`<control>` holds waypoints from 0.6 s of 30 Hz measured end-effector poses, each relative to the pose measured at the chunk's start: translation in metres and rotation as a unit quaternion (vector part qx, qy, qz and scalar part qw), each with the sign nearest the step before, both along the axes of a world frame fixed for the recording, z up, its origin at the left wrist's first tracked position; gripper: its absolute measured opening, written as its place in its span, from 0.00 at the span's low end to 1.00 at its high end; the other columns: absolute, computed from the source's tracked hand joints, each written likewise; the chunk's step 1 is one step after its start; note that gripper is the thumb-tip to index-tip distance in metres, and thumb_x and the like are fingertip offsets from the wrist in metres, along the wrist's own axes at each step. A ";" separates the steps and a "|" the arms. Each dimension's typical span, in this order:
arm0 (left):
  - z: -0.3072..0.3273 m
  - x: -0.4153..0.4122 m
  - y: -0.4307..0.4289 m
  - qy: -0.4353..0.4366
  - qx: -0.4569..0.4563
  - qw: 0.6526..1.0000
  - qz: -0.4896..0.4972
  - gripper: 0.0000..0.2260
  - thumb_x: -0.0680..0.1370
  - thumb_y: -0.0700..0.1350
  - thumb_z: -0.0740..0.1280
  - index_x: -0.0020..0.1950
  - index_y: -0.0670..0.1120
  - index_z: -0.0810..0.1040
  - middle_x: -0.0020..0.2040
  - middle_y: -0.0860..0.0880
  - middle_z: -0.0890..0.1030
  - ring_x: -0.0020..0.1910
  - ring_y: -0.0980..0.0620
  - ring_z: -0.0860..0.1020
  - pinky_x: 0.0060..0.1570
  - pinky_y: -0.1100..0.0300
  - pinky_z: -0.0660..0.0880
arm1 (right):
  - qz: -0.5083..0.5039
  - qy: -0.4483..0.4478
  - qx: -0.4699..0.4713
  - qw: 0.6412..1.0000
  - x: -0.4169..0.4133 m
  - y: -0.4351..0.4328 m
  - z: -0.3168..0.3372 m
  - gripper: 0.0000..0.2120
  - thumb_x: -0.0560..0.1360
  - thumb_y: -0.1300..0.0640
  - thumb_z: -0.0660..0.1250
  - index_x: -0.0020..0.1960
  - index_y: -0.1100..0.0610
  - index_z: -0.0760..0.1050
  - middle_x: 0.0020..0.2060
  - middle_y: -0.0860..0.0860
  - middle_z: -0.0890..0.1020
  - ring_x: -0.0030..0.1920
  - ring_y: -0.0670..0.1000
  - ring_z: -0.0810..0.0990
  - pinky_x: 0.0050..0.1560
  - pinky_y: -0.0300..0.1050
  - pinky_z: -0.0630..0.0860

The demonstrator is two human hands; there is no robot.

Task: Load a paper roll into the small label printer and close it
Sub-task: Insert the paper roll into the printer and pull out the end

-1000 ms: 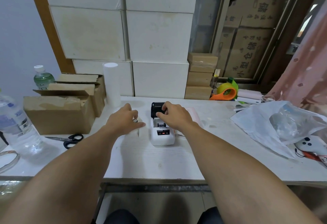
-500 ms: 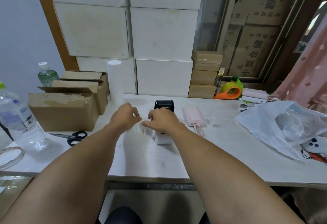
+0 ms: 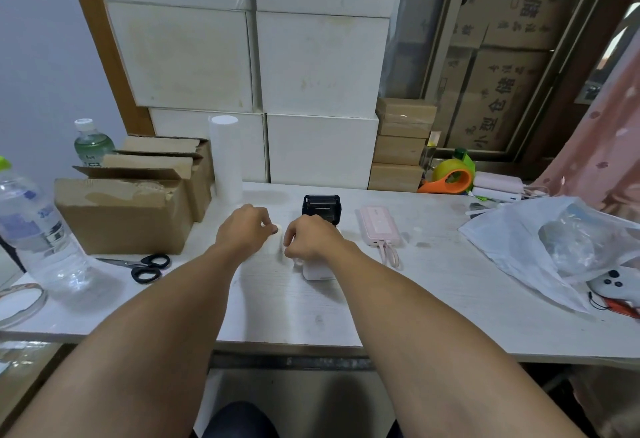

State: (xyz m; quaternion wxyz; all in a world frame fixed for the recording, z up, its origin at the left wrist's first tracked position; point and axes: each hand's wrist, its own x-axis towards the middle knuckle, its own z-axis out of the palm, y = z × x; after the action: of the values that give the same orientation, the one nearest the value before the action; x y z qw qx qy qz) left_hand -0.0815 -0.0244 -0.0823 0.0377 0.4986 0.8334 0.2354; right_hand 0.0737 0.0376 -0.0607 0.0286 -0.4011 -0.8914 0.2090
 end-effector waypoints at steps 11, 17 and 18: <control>-0.002 0.004 0.009 -0.161 -0.036 0.986 0.033 0.16 0.81 0.51 0.67 0.65 0.47 0.71 0.52 0.44 0.80 0.43 0.45 0.78 0.40 0.55 0.72 | 0.071 -0.034 0.009 0.997 0.001 0.001 -0.004 0.06 0.66 0.49 0.71 0.35 0.37 0.81 0.46 0.40 0.84 0.61 0.55 0.74 0.64 0.52 0.72; 0.003 0.008 0.011 -0.203 -0.047 0.978 0.029 0.15 0.81 0.45 0.64 0.67 0.44 0.78 0.61 0.41 0.81 0.48 0.45 0.76 0.47 0.57 0.71 | 0.053 0.006 -0.001 0.999 0.002 -0.009 0.002 0.14 0.80 0.47 0.61 0.56 0.48 0.84 0.54 0.52 0.83 0.59 0.57 0.71 0.57 0.48 0.63; 0.004 0.009 0.010 -0.200 -0.046 0.978 0.031 0.15 0.81 0.44 0.64 0.66 0.44 0.78 0.62 0.42 0.80 0.49 0.45 0.75 0.48 0.56 0.71 | 0.051 0.016 0.004 0.999 0.000 -0.010 0.001 0.14 0.80 0.49 0.60 0.56 0.48 0.83 0.52 0.51 0.85 0.59 0.56 0.75 0.60 0.48 0.63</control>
State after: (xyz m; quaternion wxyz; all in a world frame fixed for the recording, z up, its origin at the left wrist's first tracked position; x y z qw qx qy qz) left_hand -0.0727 -0.0139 -0.0786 0.2193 0.4126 0.8342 0.2929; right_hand 0.0735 0.0272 -0.0597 0.0337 -0.3514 -0.9110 0.2133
